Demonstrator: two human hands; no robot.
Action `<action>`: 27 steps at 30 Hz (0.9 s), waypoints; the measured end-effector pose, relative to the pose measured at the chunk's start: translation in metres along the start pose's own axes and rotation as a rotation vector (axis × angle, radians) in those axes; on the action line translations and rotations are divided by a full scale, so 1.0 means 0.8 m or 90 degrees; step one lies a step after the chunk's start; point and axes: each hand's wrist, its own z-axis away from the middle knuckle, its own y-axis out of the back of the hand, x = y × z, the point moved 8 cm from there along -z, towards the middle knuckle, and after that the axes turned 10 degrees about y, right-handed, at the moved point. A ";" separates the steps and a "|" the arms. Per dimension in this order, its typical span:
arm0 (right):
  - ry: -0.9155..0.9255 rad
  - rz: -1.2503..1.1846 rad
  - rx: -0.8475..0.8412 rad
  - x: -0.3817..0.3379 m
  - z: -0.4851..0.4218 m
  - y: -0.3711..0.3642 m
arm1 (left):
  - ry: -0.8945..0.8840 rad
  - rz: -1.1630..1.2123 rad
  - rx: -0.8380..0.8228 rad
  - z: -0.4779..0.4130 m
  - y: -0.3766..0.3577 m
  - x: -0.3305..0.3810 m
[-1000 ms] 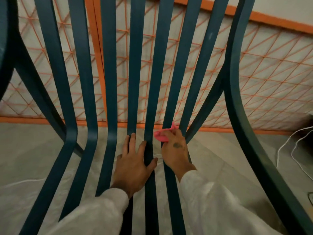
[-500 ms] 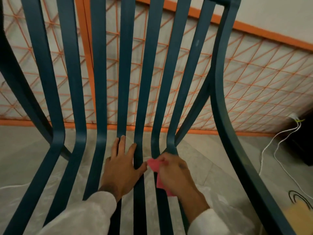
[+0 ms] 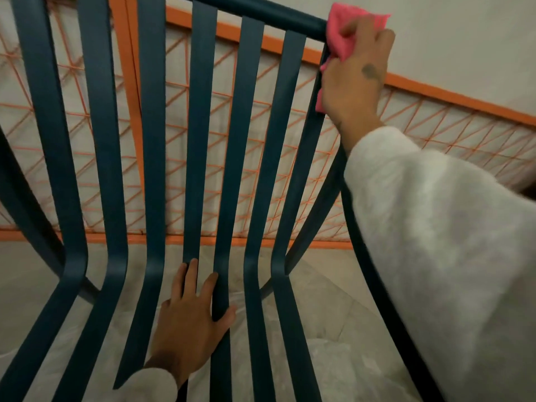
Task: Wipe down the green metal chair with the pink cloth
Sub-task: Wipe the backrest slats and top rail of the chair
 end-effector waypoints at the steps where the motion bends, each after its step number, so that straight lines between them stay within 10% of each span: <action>1: 0.005 -0.003 -0.007 0.003 0.011 -0.007 | 0.003 0.000 -0.001 -0.001 0.000 0.000; 12: -0.229 -0.019 -0.271 0.064 0.265 -0.057 | 0.005 -0.003 -0.028 -0.001 -0.005 -0.001; 21: -0.059 -0.048 -0.072 0.015 0.060 -0.028 | 0.005 -0.011 0.003 0.001 -0.002 -0.002; 27: -0.081 -0.002 -0.096 0.037 0.181 -0.049 | 0.001 0.012 -0.012 0.002 -0.006 -0.003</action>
